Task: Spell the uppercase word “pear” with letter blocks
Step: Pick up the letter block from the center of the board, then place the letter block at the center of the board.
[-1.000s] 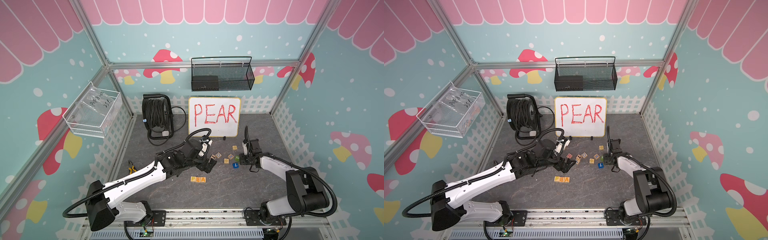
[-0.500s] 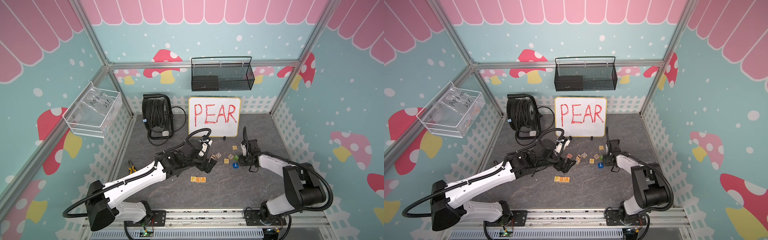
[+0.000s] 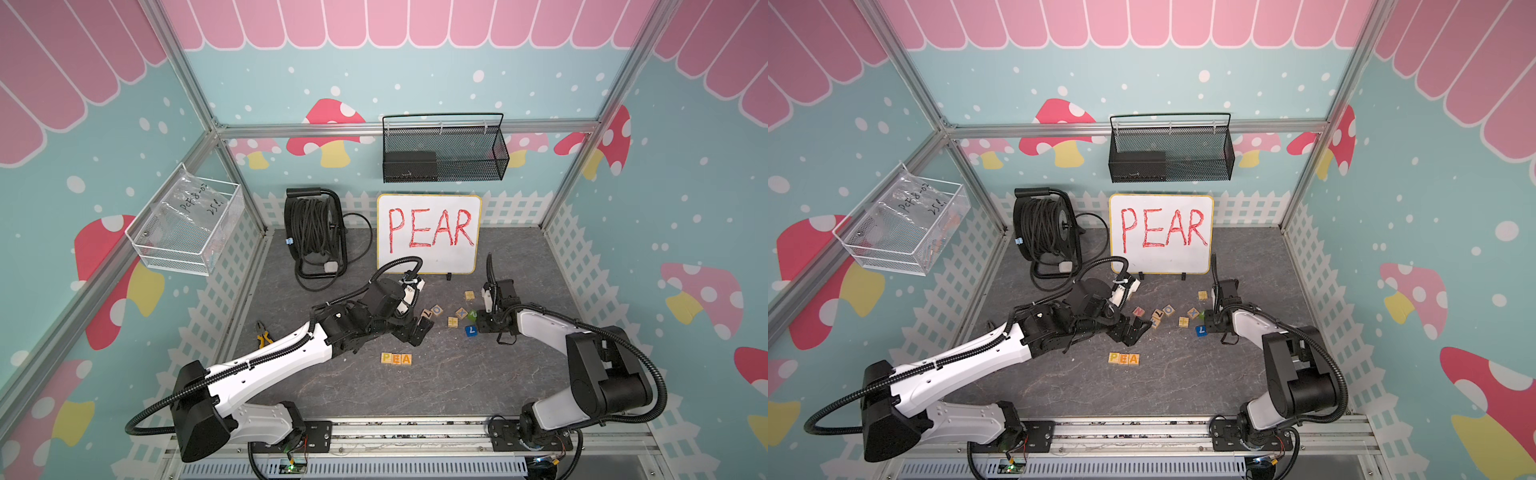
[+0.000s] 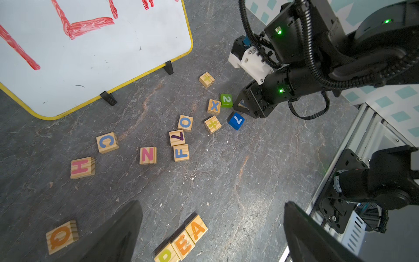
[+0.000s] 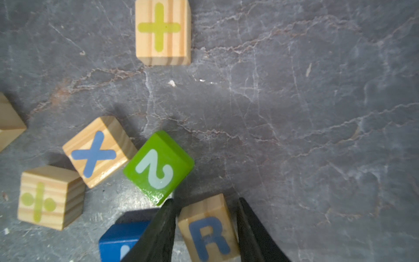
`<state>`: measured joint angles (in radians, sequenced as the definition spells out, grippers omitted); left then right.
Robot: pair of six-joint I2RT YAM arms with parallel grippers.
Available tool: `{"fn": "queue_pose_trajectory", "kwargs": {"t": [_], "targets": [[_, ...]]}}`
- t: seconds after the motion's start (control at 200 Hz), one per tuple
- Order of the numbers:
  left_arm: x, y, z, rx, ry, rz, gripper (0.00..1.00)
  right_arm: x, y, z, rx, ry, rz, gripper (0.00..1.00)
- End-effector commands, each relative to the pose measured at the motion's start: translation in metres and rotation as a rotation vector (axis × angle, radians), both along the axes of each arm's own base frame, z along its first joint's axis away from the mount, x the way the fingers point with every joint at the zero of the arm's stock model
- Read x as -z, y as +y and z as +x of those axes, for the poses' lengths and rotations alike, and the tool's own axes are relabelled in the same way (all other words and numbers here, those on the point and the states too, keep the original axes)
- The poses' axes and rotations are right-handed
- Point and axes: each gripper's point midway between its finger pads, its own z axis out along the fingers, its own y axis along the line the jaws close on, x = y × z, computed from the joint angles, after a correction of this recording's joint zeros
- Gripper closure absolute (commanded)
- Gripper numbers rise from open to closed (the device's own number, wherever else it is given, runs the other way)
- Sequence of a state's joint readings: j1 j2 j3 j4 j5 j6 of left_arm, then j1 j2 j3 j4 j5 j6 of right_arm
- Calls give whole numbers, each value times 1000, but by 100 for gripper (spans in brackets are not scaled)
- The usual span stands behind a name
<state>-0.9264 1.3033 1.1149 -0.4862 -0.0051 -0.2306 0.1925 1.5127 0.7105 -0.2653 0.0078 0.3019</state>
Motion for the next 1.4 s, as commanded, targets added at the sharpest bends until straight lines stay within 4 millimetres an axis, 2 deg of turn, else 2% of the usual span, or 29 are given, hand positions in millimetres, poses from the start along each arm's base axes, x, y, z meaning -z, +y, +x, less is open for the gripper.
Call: {"fn": "queue_pose_trajectory", "kwargs": {"t": [0.0,0.295,0.375,0.48,0.611,0.741,0.886,1.061,1.161,1.391], "targets": [[-4,1,-3,16,-12,12,1,0,0,-12,15,47,-4,55],[-5,1,-5,19,-9,7,0,4,-1,-18,36,69,-13,67],[-4,1,-5,19,-8,6,1,1,-7,-17,76,61,-43,71],[-6,0,-5,21,-7,0,0,-13,-7,-11,109,21,-40,75],[-6,1,-5,19,-7,0,1,-45,2,-1,135,-66,9,76],[-5,2,-3,0,-7,7,1,-77,28,0,118,-144,79,77],[-3,2,-3,-6,2,9,1,-85,67,-14,80,-153,162,77],[-6,6,-2,-47,9,-1,0,-82,116,-36,42,-147,265,77],[-3,10,-9,-63,45,-25,0,-75,141,-48,11,-132,291,77],[17,40,-26,-154,115,-60,1,-47,180,-66,-57,-59,230,77]]}}
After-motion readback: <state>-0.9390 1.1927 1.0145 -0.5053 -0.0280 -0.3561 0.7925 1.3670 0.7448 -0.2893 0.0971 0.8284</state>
